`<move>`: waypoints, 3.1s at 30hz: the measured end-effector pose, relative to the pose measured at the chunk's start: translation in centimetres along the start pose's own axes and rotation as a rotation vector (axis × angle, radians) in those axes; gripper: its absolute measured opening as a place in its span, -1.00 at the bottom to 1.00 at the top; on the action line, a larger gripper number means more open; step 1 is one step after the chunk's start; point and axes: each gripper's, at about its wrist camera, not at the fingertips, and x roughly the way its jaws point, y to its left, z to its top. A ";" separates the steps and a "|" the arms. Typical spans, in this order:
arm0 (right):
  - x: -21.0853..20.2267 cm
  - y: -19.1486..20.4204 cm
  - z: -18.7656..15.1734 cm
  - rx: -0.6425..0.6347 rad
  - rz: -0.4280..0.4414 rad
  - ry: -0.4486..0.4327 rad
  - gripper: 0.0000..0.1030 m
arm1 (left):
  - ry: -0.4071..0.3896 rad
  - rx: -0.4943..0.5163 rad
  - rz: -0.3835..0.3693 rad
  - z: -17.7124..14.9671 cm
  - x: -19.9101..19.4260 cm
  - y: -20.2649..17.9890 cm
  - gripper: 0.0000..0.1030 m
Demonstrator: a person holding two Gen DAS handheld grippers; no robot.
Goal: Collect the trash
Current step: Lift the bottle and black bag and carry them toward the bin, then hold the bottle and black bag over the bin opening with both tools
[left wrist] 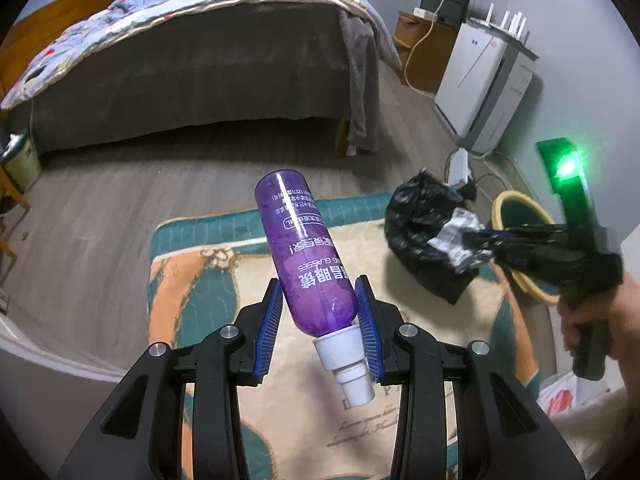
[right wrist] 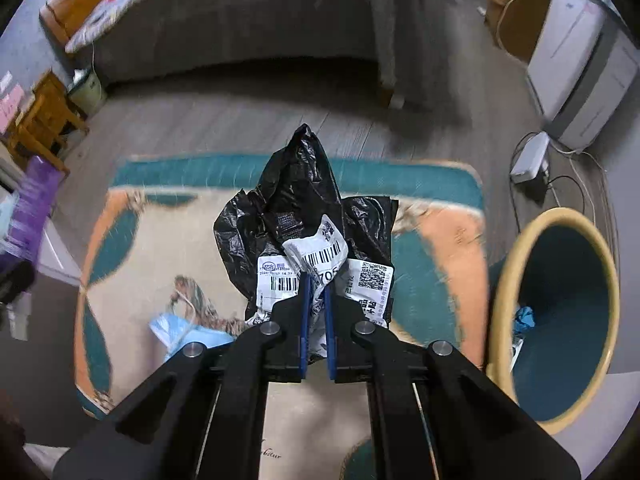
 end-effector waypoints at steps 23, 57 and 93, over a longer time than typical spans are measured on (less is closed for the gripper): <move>-13.1 -7.9 -2.8 0.108 -0.067 -0.239 -0.89 | -0.094 0.128 -0.072 2.2 -1.8 -9.1 -0.25; -14.5 -18.3 -6.2 0.224 -0.128 -0.246 -0.89 | -0.049 0.291 -0.124 2.1 1.9 -19.0 -0.25; -8.8 -29.2 -9.2 0.438 -0.214 -0.146 -0.88 | -0.005 0.465 -0.277 2.6 10.6 -30.5 -0.25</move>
